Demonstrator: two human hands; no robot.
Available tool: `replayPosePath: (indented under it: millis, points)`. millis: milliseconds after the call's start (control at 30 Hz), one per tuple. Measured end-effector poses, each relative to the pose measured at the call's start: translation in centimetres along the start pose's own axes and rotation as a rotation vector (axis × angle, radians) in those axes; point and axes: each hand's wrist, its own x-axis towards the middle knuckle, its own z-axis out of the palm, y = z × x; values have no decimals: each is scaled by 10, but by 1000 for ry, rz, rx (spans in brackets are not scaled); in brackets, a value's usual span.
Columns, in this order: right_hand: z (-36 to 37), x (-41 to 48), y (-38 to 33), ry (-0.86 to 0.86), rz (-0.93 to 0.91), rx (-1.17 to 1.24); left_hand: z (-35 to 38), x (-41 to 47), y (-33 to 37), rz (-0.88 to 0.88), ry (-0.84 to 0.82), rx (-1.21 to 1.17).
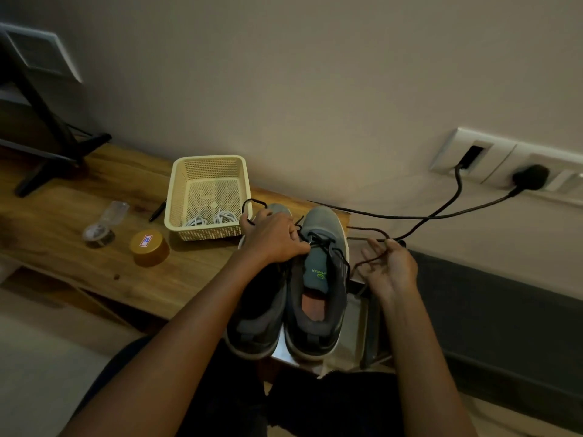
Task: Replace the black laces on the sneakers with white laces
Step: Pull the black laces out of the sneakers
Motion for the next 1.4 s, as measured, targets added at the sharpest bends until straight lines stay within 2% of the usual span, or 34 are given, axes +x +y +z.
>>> replayPosePath:
  millis: [100,200,267,333,467,567,667,867,967,1067,1267,1400]
  points:
    - [0,-4,4,42,-262,-293,1,-3,5,6,12,1]
    - [6,-5,10,28,-485,-440,6,-4,10,67,93,2]
    - [14,-3,9,-3,-594,-505,11,-4,14,157,130,25]
    - [20,2,5,-45,-686,-563,17,-3,19,222,100,93]
    - [34,10,-3,-96,-761,-495,24,0,26,223,26,191]
    - [38,19,-6,-264,-679,-511,26,5,32,210,15,230]
    - [33,31,1,-466,-515,-740,28,8,35,172,11,252]
    - [17,33,-1,-300,-558,-1151,36,10,38,140,58,277]
    - [12,25,-4,-385,-412,-1313,36,11,36,140,79,210]
    - [11,19,-3,-423,-325,-1329,36,11,34,134,90,155]
    - [10,18,0,-296,-349,-1293,40,14,32,81,148,37]
    - [10,16,2,-245,-358,-1289,34,19,27,-11,284,-36]
